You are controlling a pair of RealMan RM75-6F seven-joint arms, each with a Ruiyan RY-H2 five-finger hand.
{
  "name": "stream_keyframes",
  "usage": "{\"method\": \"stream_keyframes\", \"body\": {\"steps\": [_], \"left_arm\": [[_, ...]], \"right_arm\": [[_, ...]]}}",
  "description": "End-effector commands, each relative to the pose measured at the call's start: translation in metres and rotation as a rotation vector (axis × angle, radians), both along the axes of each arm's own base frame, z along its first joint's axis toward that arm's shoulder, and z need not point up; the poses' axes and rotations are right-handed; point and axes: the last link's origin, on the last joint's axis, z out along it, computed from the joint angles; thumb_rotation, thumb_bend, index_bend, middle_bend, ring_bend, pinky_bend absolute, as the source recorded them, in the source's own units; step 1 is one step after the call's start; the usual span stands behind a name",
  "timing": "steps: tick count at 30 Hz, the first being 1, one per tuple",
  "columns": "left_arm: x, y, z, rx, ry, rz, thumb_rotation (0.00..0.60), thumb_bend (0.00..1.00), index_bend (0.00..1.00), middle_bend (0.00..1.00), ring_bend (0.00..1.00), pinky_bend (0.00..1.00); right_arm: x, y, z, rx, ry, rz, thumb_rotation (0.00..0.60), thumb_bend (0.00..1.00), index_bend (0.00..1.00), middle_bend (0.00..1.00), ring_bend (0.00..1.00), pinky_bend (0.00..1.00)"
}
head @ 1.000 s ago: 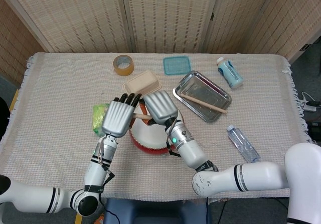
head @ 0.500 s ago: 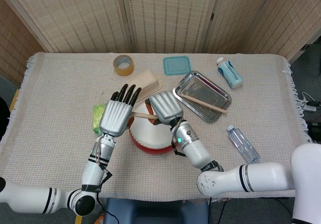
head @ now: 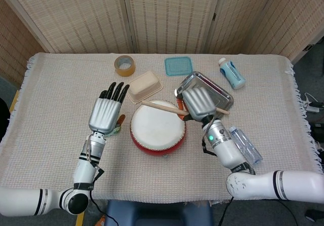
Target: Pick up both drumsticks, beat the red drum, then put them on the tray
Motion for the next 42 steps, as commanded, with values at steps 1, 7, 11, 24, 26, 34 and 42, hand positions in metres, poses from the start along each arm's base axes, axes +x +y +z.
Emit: {"method": "stream_keyframes", "body": {"steps": [1, 7, 11, 24, 26, 34, 42], "left_arm": [[-0.011, 0.003, 0.005, 0.011, -0.009, 0.019, 0.6, 0.3, 0.0, 0.05, 0.03, 0.24], [-0.034, 0.004, 0.016, 0.028, -0.062, 0.057, 0.6, 0.3, 0.0, 0.06, 0.03, 0.25], [-0.049, 0.001, 0.025, 0.042, -0.087, 0.069, 0.6, 0.3, 0.0, 0.06, 0.03, 0.25], [-0.079, -0.006, 0.028, 0.033, -0.09, 0.079, 0.6, 0.3, 0.0, 0.07, 0.03, 0.25], [-0.083, -0.006, 0.029, 0.033, -0.097, 0.084, 0.6, 0.3, 0.0, 0.07, 0.03, 0.25], [-0.095, -0.007, 0.032, 0.034, -0.114, 0.105, 0.6, 0.3, 0.0, 0.07, 0.03, 0.25], [-0.107, -0.005, 0.038, 0.047, -0.132, 0.132, 0.6, 0.3, 0.0, 0.07, 0.03, 0.25]], "right_arm": [[-0.026, -0.003, 0.011, -0.021, 0.016, -0.041, 0.6, 0.24, 0.95, 0.82, 0.72, 0.74], [-0.08, -0.028, 0.017, -0.068, 0.028, -0.16, 0.6, 0.24, 0.95, 0.82, 0.72, 0.74], [-0.119, -0.05, 0.002, -0.078, 0.094, -0.221, 0.6, 0.24, 0.95, 0.82, 0.72, 0.74], [-0.174, -0.097, -0.062, -0.079, 0.327, -0.234, 0.6, 0.24, 0.93, 0.82, 0.71, 0.74], [-0.178, -0.101, -0.07, -0.08, 0.349, -0.232, 0.6, 0.24, 0.92, 0.82, 0.71, 0.74], [-0.176, -0.117, -0.088, -0.101, 0.332, -0.228, 0.6, 0.23, 0.85, 0.82, 0.66, 0.73], [-0.172, -0.128, -0.101, -0.064, 0.348, -0.257, 0.6, 0.23, 0.32, 0.44, 0.32, 0.52]]}}
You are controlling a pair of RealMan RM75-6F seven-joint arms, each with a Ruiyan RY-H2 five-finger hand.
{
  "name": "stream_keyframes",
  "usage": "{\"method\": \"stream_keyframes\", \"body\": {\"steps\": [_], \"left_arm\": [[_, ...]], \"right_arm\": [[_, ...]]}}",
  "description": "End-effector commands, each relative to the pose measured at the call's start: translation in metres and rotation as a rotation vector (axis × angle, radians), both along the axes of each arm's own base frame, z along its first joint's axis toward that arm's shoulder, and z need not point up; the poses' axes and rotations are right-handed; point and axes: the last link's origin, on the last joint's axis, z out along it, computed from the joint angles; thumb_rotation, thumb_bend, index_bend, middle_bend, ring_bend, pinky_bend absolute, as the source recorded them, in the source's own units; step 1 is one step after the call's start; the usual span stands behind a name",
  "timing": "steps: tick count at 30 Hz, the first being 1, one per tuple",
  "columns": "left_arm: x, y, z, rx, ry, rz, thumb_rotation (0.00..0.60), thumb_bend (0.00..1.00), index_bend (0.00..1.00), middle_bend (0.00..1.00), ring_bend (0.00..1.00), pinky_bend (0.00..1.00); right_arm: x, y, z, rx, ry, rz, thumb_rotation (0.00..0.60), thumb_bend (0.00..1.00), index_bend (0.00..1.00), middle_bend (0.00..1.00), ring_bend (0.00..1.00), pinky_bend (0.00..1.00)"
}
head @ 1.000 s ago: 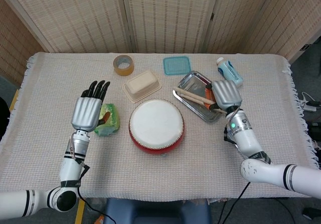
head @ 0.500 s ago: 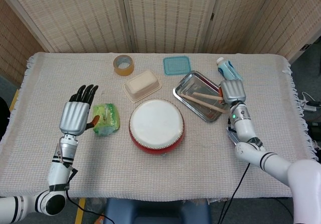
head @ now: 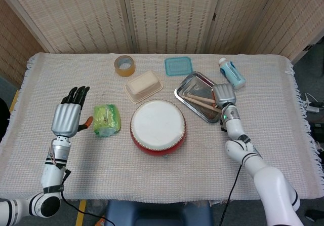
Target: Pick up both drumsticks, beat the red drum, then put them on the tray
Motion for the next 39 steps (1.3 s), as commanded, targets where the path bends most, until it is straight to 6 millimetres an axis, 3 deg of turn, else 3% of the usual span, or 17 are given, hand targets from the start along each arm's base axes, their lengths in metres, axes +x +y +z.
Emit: {"method": "stream_keyframes", "body": {"steps": [1, 5, 10, 16, 23, 29, 34, 39], "left_arm": [[-0.003, 0.0, 0.001, 0.0, 0.001, 0.005, 0.6, 0.3, 0.0, 0.07, 0.03, 0.25], [-0.004, 0.001, 0.003, 0.002, -0.004, 0.006, 0.6, 0.3, 0.0, 0.06, 0.03, 0.25], [-0.003, 0.0, 0.005, 0.004, -0.009, -0.004, 0.6, 0.3, 0.0, 0.06, 0.03, 0.25], [-0.006, -0.001, 0.014, 0.012, -0.036, -0.001, 0.6, 0.3, 0.0, 0.07, 0.03, 0.25], [-0.022, -0.006, 0.03, 0.004, -0.095, 0.039, 0.6, 0.3, 0.0, 0.08, 0.04, 0.25], [-0.047, -0.021, 0.042, -0.016, -0.116, 0.07, 0.6, 0.3, 0.0, 0.08, 0.04, 0.23], [-0.069, -0.038, 0.047, 0.007, -0.118, 0.095, 0.6, 0.3, 0.0, 0.08, 0.04, 0.22], [-0.09, -0.062, 0.05, 0.036, -0.127, 0.119, 0.6, 0.3, 0.0, 0.08, 0.04, 0.21]], "right_arm": [[0.006, -0.003, -0.007, 0.016, -0.015, -0.01, 0.6, 0.22, 0.26, 0.4, 0.28, 0.5], [0.006, -0.006, -0.004, 0.009, -0.023, -0.018, 0.6, 0.21, 0.17, 0.34, 0.24, 0.49], [0.007, -0.007, 0.009, -0.016, -0.047, 0.004, 0.6, 0.2, 0.15, 0.33, 0.22, 0.47], [0.009, 0.009, 0.048, -0.055, -0.121, 0.078, 0.6, 0.2, 0.15, 0.32, 0.22, 0.47], [0.0, 0.071, 0.119, -0.101, -0.155, 0.124, 0.6, 0.2, 0.15, 0.32, 0.21, 0.45], [-0.024, 0.131, 0.164, -0.128, -0.214, 0.139, 0.6, 0.2, 0.11, 0.18, 0.01, 0.22], [-0.044, 0.178, 0.183, -0.163, -0.259, 0.178, 0.6, 0.2, 0.01, 0.14, 0.0, 0.16], [-0.063, 0.227, 0.191, -0.19, -0.274, 0.218, 0.6, 0.2, 0.0, 0.1, 0.0, 0.11]]}}
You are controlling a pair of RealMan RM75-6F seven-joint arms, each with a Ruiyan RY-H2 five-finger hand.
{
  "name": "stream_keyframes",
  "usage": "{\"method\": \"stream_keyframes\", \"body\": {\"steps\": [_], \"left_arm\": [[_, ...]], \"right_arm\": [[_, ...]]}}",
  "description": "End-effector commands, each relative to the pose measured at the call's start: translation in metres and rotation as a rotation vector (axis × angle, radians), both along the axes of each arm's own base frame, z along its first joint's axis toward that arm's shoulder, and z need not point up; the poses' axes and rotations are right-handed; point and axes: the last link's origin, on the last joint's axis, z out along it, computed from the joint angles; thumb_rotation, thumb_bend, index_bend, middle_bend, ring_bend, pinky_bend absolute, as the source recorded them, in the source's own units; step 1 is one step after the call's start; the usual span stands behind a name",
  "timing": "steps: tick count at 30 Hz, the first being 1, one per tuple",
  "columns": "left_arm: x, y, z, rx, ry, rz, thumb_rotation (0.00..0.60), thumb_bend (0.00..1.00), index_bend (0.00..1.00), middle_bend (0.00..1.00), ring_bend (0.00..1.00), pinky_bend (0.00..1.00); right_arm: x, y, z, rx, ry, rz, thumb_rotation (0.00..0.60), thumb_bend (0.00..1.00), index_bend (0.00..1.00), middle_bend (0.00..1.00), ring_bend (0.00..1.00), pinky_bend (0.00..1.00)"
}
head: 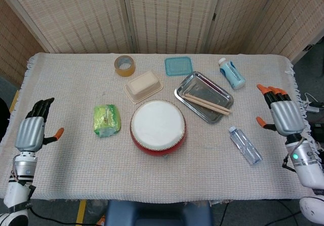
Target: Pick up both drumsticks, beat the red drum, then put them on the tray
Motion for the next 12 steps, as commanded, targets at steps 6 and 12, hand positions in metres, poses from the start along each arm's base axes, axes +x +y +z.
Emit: {"method": "stream_keyframes", "body": {"steps": [6, 12], "left_arm": [[-0.025, -0.05, -0.001, 0.04, 0.007, 0.015, 0.6, 0.3, 0.0, 0.08, 0.04, 0.19], [-0.032, -0.081, -0.007, 0.046, 0.008, 0.018, 0.6, 0.3, 0.0, 0.08, 0.04, 0.18]], "right_arm": [[-0.032, 0.085, 0.001, -0.022, -0.08, 0.013, 0.6, 0.2, 0.0, 0.08, 0.0, 0.08], [-0.038, 0.104, -0.008, -0.015, -0.106, 0.011, 0.6, 0.2, 0.0, 0.08, 0.0, 0.07]]}}
